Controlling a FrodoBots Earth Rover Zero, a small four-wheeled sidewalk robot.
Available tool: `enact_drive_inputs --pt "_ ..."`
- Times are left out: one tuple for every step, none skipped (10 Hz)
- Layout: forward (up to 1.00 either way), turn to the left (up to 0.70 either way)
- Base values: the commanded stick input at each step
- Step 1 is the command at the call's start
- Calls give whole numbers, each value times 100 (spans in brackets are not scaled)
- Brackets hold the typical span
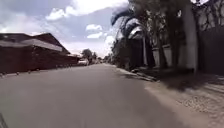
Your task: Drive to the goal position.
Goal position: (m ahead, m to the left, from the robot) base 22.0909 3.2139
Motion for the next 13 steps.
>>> enact_drive_inputs --pt "100 0" --pt "100 0" --pt "100 0" --pt "100 0" --pt "100 0" --pt "100 0" --pt "100 0" --pt "100 0" --pt "100 0" --pt "100 0" --pt "100 0" --pt "100 0" --pt "100 0"
